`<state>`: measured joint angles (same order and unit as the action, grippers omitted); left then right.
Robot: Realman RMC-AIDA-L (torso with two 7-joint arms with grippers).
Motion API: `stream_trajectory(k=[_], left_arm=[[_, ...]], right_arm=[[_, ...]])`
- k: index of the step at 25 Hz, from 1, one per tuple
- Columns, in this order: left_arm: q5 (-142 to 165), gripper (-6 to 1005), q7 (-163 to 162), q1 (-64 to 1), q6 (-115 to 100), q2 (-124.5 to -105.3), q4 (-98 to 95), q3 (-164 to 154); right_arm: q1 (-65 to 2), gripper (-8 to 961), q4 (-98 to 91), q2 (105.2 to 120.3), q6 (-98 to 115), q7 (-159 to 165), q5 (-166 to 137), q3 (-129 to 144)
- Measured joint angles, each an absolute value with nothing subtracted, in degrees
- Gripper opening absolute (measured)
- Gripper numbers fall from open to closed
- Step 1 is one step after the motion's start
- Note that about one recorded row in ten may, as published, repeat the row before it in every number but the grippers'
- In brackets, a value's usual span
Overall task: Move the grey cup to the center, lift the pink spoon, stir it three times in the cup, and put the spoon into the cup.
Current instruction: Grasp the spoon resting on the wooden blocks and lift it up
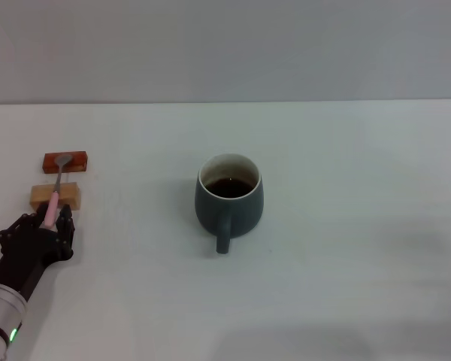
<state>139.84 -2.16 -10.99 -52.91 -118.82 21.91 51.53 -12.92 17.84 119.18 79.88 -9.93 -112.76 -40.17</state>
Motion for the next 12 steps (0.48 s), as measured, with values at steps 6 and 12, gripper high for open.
stream_trajectory(k=[6,12], left_arm=[[139.47,257,-2.08,-10.99,-53.73,-118.84,21.49,52.15],[139.03,205,-2.01,-11.12,-54.22,-118.73,21.43,52.51]], right_arm=[[-12.92,0,17.87,119.18,79.88,-9.93,-112.76,-40.17],[-13.00,0,17.93,119.18,79.89,-9.93,-112.54,-40.16]])
